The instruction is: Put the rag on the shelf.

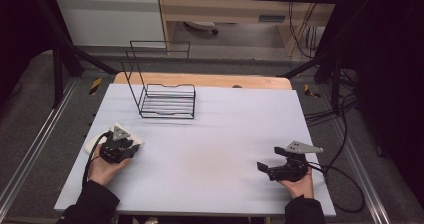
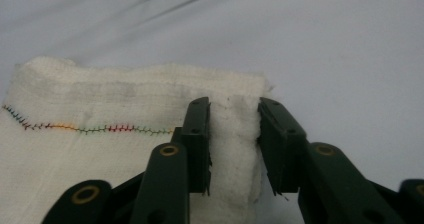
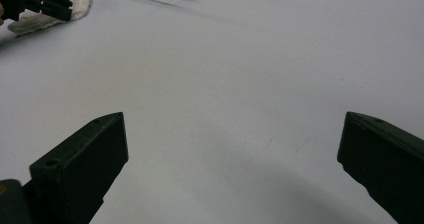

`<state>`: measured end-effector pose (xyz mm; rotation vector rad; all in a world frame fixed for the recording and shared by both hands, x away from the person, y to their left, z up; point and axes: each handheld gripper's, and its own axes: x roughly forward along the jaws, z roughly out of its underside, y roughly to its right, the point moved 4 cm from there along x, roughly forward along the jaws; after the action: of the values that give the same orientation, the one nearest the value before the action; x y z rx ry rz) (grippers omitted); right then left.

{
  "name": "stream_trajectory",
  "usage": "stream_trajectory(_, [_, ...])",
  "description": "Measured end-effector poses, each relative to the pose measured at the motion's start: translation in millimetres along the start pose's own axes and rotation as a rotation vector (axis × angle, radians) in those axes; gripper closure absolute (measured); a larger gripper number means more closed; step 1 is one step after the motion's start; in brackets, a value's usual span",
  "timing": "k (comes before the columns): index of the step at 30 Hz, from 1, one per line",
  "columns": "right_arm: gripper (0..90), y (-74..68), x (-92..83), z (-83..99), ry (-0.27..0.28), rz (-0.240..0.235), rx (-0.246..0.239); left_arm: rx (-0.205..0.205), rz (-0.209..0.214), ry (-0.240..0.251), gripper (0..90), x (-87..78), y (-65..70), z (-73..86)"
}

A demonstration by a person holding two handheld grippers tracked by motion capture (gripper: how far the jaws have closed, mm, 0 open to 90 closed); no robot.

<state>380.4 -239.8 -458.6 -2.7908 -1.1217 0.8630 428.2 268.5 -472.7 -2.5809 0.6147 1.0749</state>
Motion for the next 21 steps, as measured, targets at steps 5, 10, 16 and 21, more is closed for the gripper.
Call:
stream_trajectory(5, [0.4,0.0,0.3,0.1,-0.003,-0.003,-0.001,0.037,-0.029,-0.011,72.6,0.4,3.4,-0.5])
stream_trajectory(10, [0.4,-0.5,0.8,0.3,-0.005,-0.006,0.002,0.034,-0.031,-0.019,78.3,0.7,1.7,-1.7])
stream_trajectory(16, [0.4,-0.2,0.5,0.2,-0.004,-0.007,0.000,0.029,-0.029,-0.016,81.6,0.0,0.8,-2.0])
stream_trajectory(21, [0.4,-0.3,1.0,0.1,-0.004,-0.008,0.002,-0.035,0.014,0.009,83.5,-1.5,-5.2,-0.8])
